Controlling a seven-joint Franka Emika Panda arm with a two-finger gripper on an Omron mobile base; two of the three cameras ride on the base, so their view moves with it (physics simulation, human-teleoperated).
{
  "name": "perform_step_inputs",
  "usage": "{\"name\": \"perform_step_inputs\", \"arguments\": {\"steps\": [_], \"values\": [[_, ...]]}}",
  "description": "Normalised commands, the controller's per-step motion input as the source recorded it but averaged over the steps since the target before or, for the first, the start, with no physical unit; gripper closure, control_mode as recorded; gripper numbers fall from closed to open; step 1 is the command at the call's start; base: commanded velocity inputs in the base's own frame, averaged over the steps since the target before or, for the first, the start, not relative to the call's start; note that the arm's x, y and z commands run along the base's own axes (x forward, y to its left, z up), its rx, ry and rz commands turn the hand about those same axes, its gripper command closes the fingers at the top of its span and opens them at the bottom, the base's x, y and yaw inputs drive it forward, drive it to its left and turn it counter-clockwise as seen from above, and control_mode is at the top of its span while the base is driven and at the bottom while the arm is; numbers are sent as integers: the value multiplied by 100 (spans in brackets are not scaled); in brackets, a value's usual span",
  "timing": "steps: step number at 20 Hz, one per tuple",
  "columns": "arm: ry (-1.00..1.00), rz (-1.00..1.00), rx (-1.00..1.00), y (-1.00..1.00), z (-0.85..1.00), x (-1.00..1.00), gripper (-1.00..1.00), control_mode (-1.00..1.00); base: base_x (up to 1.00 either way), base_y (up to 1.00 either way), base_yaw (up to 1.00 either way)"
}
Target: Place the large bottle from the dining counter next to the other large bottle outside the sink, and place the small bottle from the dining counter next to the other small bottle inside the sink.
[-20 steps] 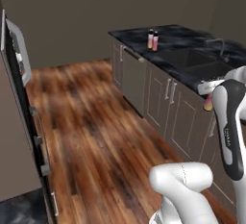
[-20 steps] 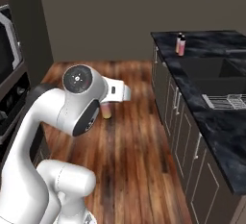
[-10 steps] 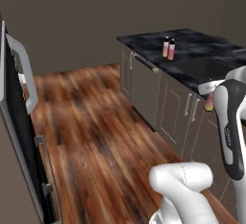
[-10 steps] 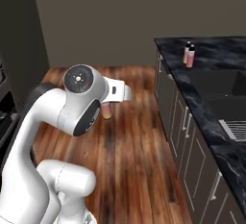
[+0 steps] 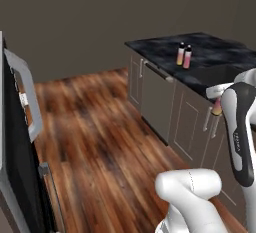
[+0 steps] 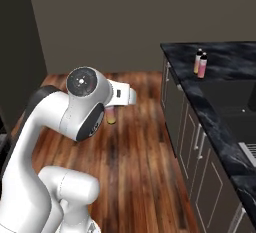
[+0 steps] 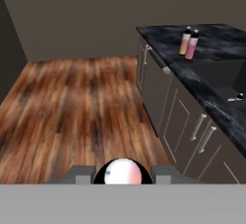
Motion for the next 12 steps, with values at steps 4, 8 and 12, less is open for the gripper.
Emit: {"name": "perform_step_inputs", "arguments": {"steps": [4, 8, 12], "values": [[0, 0, 0, 0, 0, 0, 100, 100, 54, 0, -6], [0, 0, 0, 0, 0, 0, 100, 100, 61, 3, -6], [0, 0, 0, 0, 0, 0, 100, 100, 59, 3, -6]]}}
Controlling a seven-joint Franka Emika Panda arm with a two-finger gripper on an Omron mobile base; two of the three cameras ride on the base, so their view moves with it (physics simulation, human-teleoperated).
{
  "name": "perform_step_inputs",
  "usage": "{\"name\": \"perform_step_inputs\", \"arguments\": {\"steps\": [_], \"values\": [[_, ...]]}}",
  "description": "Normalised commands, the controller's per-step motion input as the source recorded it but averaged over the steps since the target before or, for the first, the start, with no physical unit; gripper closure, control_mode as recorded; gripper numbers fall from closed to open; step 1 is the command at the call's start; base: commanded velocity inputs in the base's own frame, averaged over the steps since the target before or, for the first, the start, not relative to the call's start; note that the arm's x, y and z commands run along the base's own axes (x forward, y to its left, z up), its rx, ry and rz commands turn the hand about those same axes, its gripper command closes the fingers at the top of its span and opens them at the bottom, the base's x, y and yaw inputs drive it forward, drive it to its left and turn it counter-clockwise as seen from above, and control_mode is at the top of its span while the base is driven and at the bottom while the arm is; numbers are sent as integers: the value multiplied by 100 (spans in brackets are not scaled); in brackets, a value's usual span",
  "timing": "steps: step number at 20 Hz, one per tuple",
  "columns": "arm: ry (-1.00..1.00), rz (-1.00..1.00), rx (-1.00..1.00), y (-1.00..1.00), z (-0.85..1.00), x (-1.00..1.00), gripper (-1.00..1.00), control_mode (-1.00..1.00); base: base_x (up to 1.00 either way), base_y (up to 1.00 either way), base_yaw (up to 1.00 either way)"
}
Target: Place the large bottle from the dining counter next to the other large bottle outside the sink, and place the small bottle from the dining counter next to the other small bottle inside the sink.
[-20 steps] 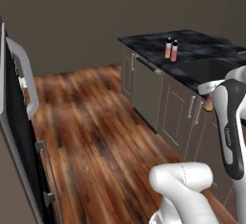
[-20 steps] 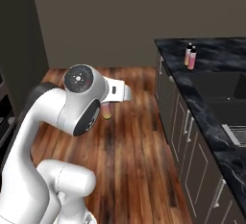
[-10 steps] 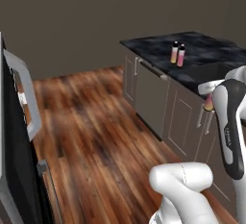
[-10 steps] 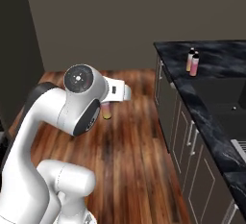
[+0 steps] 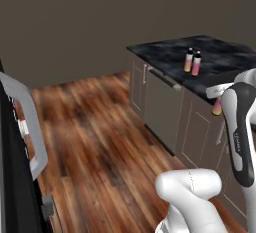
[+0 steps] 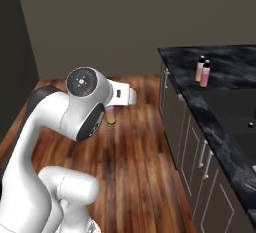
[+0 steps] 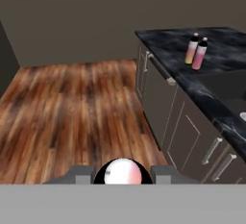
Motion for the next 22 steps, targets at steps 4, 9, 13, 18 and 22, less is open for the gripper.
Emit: {"name": "perform_step_inputs", "arguments": {"steps": [4, 9, 13, 18, 22], "values": [[0, 0, 0, 0, 0, 0, 100, 100, 55, 4, -6], [0, 0, 0, 0, 0, 0, 100, 100, 50, 5, -7], [0, 0, 0, 0, 0, 0, 100, 100, 40, 1, -10], [0, 0, 0, 0, 0, 0, 100, 100, 24, 0, -16], [0, 0, 0, 0, 0, 0, 100, 100, 9, 0, -23]]}}
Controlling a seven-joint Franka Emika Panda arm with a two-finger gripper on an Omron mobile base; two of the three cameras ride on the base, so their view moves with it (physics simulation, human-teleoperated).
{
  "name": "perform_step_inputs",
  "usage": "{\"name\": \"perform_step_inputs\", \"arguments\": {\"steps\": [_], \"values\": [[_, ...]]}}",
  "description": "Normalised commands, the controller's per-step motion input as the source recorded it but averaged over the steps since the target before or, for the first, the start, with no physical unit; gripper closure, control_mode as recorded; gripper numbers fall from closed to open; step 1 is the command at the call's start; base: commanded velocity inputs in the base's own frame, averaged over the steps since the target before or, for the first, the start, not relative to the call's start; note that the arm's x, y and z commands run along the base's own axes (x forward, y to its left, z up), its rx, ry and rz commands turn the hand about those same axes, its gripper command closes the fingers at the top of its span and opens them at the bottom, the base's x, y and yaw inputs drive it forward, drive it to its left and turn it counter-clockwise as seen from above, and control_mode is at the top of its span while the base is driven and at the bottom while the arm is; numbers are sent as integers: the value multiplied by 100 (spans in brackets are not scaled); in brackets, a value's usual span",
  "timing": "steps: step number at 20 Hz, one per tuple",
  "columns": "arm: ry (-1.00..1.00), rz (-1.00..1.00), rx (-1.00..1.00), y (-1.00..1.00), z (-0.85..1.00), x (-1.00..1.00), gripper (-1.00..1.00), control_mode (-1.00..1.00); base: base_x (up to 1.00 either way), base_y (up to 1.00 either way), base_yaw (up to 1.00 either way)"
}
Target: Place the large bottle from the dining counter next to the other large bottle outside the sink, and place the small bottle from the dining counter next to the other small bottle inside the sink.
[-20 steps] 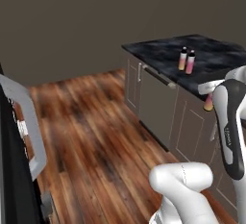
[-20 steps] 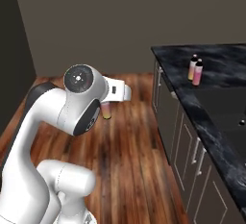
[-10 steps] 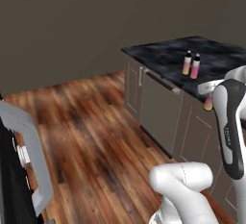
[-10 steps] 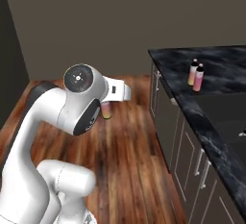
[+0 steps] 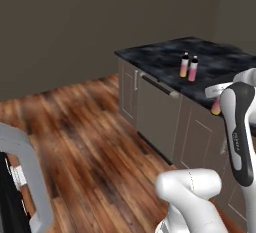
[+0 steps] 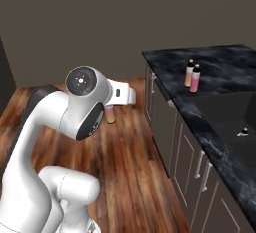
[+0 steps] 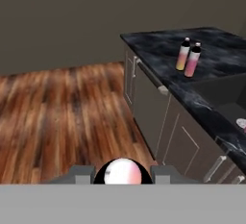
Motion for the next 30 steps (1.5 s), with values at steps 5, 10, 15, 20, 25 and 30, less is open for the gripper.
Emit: {"name": "perform_step_inputs", "arguments": {"steps": [5, 10, 15, 20, 25, 30], "values": [[0, 0, 0, 0, 0, 0, 100, 100, 13, 0, -28], [0, 0, 0, 0, 0, 0, 100, 100, 13, 0, -37], [0, 0, 0, 0, 0, 0, 100, 100, 4, 0, -46], [0, 0, 0, 0, 0, 0, 100, 100, 4, 0, -49], [0, 0, 0, 0, 0, 0, 100, 100, 5, 0, -50], [0, 0, 0, 0, 0, 0, 100, 100, 6, 0, -50]]}}
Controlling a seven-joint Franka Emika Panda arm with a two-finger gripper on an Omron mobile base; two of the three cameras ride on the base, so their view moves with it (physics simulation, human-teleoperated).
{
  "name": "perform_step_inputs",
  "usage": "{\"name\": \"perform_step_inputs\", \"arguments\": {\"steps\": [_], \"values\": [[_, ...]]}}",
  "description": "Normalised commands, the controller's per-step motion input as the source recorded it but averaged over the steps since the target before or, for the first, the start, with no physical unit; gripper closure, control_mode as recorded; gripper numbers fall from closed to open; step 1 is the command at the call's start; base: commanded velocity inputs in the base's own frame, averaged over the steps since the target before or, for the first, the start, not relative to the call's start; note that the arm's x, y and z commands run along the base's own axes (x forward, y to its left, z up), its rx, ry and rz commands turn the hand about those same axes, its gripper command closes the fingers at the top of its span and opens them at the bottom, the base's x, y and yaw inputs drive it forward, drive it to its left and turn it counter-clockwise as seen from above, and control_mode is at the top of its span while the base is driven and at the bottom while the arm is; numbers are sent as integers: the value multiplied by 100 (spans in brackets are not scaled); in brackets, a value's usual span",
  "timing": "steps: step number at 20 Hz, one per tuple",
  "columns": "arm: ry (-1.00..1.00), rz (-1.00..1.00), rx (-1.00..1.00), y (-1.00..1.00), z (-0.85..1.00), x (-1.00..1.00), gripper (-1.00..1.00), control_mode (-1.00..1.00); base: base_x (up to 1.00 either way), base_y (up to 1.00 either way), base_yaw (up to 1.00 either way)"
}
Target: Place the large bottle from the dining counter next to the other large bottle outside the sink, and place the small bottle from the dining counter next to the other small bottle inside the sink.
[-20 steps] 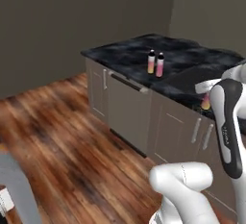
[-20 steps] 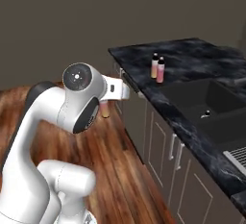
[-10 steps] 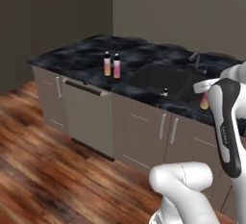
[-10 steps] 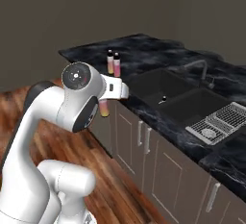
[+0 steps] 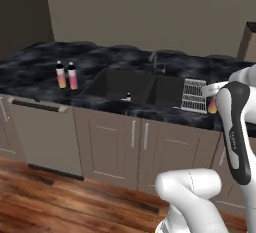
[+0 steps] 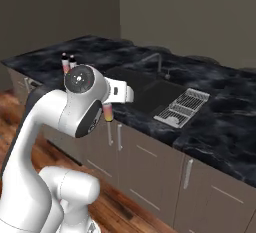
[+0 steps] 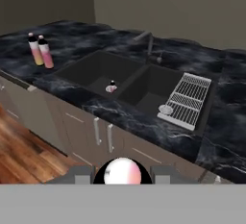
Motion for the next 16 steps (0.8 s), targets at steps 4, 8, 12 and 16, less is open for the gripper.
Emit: {"name": "perform_step_inputs", "arguments": {"steps": [4, 8, 12, 16], "values": [[0, 0, 0, 0, 0, 0, 100, 100, 2, 0, -49], [0, 0, 0, 0, 0, 0, 100, 100, 0, 0, -48], [0, 0, 0, 0, 0, 0, 100, 100, 0, 9, -45], [0, 0, 0, 0, 0, 0, 100, 100, 0, 23, -40]]}}
